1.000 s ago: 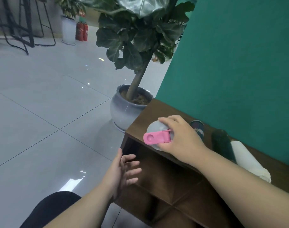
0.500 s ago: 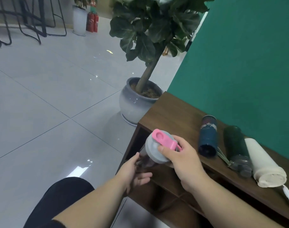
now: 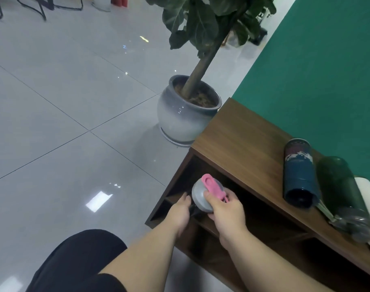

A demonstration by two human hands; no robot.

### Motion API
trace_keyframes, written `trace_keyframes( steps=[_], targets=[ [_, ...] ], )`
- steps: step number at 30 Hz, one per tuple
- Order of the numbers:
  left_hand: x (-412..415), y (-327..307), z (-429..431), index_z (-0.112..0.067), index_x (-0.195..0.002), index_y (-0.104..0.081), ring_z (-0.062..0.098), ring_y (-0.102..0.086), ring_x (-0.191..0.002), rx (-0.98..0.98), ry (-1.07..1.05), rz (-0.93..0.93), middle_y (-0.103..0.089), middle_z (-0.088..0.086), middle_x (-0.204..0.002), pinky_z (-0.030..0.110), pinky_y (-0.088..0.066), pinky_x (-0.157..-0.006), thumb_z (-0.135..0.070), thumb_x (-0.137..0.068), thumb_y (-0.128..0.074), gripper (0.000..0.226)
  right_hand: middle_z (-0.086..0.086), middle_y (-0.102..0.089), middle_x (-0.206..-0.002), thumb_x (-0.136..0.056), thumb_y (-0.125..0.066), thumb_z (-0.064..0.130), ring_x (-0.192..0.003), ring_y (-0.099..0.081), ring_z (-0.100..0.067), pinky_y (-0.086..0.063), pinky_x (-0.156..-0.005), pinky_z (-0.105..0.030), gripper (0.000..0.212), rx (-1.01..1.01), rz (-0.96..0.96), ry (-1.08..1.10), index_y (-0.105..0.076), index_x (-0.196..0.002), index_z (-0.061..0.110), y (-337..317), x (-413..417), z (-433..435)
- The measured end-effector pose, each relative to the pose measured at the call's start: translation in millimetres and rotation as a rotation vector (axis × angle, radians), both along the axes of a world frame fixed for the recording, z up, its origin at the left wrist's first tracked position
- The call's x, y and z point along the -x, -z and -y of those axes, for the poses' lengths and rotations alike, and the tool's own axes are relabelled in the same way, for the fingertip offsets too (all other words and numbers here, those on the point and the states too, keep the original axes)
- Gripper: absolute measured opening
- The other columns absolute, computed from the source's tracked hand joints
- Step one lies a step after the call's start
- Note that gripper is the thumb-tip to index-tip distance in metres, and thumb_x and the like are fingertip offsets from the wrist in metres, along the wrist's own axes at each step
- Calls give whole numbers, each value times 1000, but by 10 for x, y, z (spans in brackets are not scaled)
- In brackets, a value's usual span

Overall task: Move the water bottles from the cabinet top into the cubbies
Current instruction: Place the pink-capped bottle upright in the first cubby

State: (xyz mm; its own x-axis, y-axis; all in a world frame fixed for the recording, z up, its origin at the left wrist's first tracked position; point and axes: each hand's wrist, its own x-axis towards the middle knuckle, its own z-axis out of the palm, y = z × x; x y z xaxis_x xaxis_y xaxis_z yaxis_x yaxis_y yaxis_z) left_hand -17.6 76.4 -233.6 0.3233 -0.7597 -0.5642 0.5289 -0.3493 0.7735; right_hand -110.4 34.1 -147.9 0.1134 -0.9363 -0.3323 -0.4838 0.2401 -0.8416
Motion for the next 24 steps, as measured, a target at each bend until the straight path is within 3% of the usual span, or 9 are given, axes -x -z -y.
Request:
trace_keyframes(
  steps=[6,9,11,14,21,24],
  targets=[
    [-141,145,316,-26,-155,-29,23,-35,-146,70,-94,-67,-38,1,-158,45,-23,-122,-40,-101,-40,57,-3,-71,-111,-79,-84,21,-106,-70,-23,-53,-104,-47,54,-47,115,69,-62,-128,14,55,-249,260],
    [-188,171,403,-23,-153,-36,23,-35,-145,70,-105,-82,-41,1,-157,46,-24,-122,-43,-98,-41,59,4,-69,-91,-82,-82,18,-96,-71,-22,-54,-103,-46,23,-50,98,72,-64,-95,22,122,-327,360],
    [-206,216,463,-22,-152,-37,23,-36,-145,62,-104,-83,-41,2,-157,48,-24,-121,-50,-92,-41,66,7,-67,-84,-81,-82,24,-97,-72,-26,-54,-102,-46,25,-63,73,91,-58,-80,31,132,-384,406],
    [-228,231,509,-22,-154,-31,22,-31,-147,51,-120,-86,-35,1,-160,48,-23,-121,-56,-88,-42,76,8,-68,-82,-78,-83,34,-99,-73,-25,-55,-101,-45,25,-109,48,117,-59,-75,30,108,-452,469],
    [-230,150,502,-20,-157,-21,23,-24,-150,36,-116,-96,-26,3,-164,45,-19,-123,-51,-98,-41,70,8,-66,-78,-78,-84,39,-93,-72,-27,-55,-100,-48,28,-81,52,132,-59,-71,30,123,-465,438],
    [-225,100,478,-20,-158,-19,22,-23,-150,29,-122,-115,-24,2,-165,45,-19,-123,-51,-97,-44,72,8,-64,-82,-80,-84,32,-81,-67,-15,-56,-99,-46,24,-95,91,105,-60,-78,29,89,-438,415]
  ],
)
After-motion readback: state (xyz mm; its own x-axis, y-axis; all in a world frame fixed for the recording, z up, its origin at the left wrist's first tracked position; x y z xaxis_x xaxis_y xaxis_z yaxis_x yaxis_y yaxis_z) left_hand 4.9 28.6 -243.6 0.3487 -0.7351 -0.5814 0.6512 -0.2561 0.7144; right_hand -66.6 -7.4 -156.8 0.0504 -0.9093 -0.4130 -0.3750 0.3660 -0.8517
